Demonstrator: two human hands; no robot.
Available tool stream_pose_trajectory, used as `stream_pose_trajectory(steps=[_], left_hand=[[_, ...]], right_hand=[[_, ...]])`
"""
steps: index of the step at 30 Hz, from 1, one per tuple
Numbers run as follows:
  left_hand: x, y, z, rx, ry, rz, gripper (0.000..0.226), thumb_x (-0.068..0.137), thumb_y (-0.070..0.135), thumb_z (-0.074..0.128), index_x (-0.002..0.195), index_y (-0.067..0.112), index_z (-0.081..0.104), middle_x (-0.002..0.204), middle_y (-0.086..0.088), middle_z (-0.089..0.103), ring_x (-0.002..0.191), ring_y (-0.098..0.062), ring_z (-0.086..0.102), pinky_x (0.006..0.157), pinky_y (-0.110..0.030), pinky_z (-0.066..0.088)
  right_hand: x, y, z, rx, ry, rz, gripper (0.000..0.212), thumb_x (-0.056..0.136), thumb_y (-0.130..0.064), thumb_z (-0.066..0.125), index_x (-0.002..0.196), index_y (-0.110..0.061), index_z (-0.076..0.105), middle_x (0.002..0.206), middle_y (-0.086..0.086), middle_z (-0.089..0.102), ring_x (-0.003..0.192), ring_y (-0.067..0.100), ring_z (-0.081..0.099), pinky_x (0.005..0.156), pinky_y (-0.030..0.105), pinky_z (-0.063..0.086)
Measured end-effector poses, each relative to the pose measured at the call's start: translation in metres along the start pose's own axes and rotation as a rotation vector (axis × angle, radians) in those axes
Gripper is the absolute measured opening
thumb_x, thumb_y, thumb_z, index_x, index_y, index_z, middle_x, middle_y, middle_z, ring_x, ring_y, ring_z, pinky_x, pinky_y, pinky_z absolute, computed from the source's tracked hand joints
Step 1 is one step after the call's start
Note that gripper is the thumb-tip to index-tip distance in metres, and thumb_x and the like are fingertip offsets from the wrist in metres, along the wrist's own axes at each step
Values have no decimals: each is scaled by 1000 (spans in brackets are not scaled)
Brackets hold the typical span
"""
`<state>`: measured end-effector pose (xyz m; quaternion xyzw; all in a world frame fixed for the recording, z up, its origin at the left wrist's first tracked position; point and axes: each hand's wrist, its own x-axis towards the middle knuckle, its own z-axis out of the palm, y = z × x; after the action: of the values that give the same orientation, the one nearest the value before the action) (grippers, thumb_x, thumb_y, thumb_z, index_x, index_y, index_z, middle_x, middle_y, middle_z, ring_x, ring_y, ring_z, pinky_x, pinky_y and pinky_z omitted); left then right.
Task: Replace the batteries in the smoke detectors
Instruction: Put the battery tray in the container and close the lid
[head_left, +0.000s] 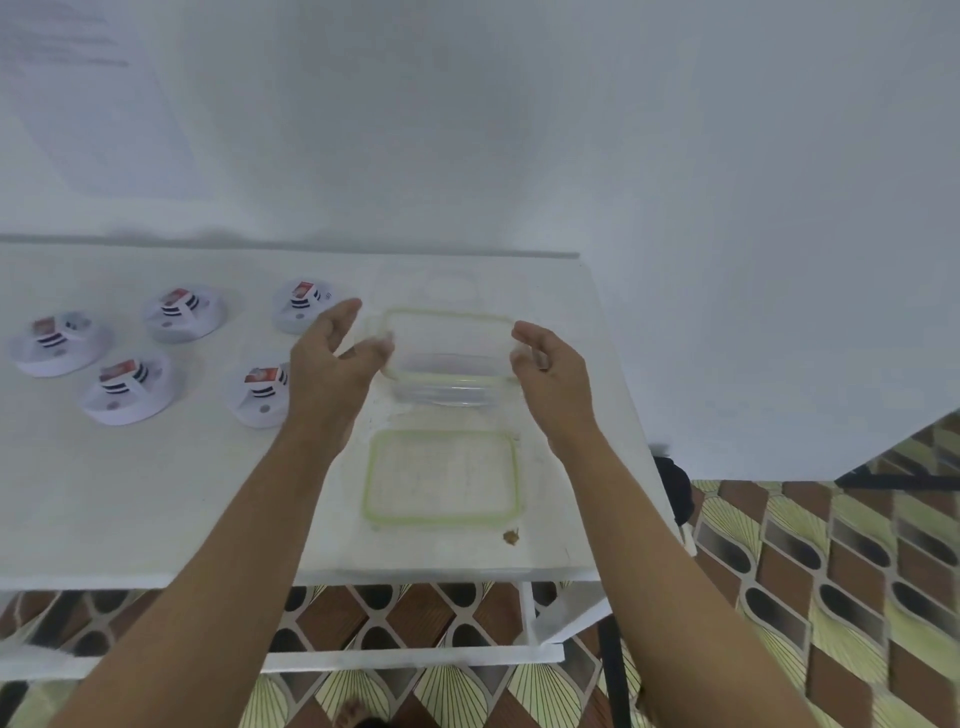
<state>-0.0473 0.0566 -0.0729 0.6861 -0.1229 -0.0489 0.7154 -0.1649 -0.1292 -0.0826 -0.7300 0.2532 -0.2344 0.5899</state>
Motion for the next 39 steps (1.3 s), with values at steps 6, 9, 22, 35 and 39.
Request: stream_pose_trajectory(steps=[6, 9, 22, 35, 39], left_hand=[[30, -19, 10, 152, 98, -51, 48, 83, 6, 73, 127, 18, 60, 125, 4, 65, 103, 8, 61, 93, -26, 52], [33, -24, 11, 226, 115, -62, 45, 84, 11, 69, 126, 23, 59, 122, 11, 64, 100, 6, 61, 91, -26, 51], [36, -35, 9, 339, 52, -63, 50, 82, 37, 78, 127, 28, 57, 127, 11, 58, 108, -13, 55, 92, -30, 46], [36, -35, 15, 575, -261, -165, 64, 104, 44, 36, 158, 20, 11, 163, 0, 18, 150, -20, 16, 120, -36, 15], [32, -39, 17, 543, -273, -154, 75, 101, 52, 39, 158, 19, 4, 165, 4, 8, 151, -14, 9, 120, -33, 11]], right_hand=[[21, -1, 13, -264, -16, -34, 50, 98, -12, 57, 147, -17, 48, 150, 0, 48, 139, 17, 45, 115, 26, 33], [21, -3, 13, -218, -38, 31, 65, 95, -13, 58, 155, -20, 34, 159, 0, 33, 143, 19, 40, 117, 35, 35], [25, 3, 16, -247, -67, 100, 52, 103, -30, 54, 152, -23, 39, 151, 2, 38, 130, 16, 45, 100, 22, 32], [37, 10, 40, -207, -53, 164, 43, 105, -30, 36, 147, -21, 36, 138, 6, 52, 123, 23, 51, 100, 35, 40], [38, 13, 42, -223, -40, 152, 43, 107, -33, 35, 148, -19, 36, 140, 7, 52, 127, 24, 50, 99, 32, 37]])
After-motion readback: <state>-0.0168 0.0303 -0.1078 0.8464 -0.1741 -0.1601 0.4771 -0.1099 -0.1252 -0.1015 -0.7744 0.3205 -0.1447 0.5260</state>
